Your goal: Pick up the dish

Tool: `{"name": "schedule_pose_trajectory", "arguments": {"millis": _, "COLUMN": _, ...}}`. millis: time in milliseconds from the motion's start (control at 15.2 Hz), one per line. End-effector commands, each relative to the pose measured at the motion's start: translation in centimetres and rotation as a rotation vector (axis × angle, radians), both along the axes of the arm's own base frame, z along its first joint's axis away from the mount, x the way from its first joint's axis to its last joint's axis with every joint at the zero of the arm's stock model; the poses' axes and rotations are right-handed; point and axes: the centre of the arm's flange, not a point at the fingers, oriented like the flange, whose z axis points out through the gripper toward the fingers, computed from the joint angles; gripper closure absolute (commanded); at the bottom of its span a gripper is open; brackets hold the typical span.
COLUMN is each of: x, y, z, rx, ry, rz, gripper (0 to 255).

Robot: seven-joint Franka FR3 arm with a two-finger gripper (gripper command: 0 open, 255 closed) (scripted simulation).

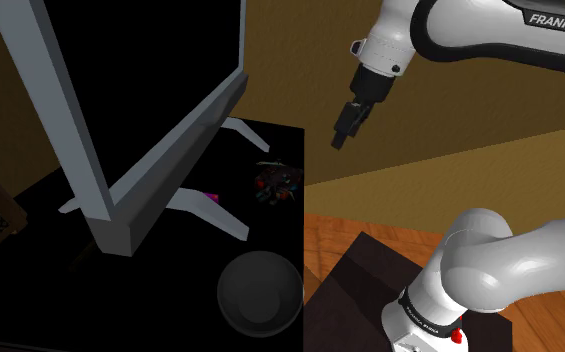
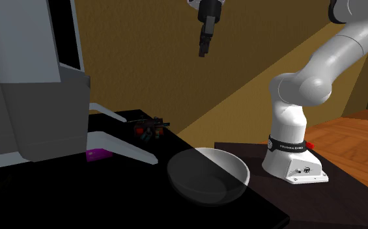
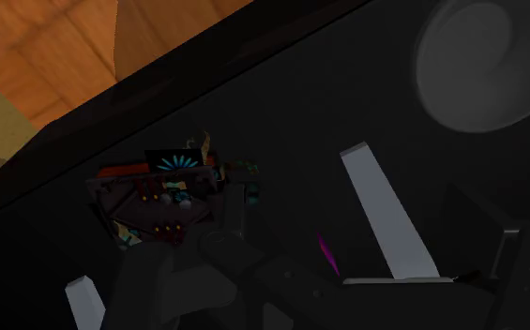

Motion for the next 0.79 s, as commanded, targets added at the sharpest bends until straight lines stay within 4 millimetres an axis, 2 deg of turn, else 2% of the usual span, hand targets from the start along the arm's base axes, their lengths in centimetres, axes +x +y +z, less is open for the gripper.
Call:
{"name": "schedule_pose_trajectory", "arguments": {"millis": 0, "x": 0.0, "y": 0.0, "z": 0.0, "rx": 0.000, "ry": 0.000, "rz": 0.000, "gripper": 0}}
{"name": "schedule_pose_trajectory", "arguments": {"millis": 726, "x": 0.5, "y": 6.3, "z": -12.5, "rx": 0.071, "ry": 0.038, "rz": -0.019, "gripper": 0}}
